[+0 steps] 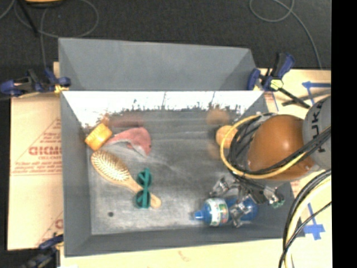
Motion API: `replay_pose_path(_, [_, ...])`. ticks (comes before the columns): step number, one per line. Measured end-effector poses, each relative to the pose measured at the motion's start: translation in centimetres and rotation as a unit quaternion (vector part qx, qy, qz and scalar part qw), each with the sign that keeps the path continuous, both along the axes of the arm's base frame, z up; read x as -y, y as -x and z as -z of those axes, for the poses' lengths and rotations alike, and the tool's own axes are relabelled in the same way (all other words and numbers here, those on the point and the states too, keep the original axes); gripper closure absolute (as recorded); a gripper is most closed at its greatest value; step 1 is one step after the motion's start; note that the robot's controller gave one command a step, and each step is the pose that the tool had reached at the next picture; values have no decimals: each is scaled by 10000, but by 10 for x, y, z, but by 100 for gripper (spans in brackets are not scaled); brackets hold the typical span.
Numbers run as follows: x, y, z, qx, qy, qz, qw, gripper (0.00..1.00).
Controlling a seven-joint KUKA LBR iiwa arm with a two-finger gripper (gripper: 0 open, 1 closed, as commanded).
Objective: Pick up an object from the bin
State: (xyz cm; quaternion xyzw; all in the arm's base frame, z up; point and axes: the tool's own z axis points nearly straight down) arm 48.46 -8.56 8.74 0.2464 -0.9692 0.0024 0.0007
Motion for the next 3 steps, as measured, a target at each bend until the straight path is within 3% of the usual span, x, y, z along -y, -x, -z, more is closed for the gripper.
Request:
replay_pose_path(1, [0,0,0,0,0,-3,10000,100])
replay_pose_path(2, [8,-25,-101,18,-25,-2093,9778,100])
replay_pose_path(3, [8,-25,-101,14,-33,-2092,9779,100])
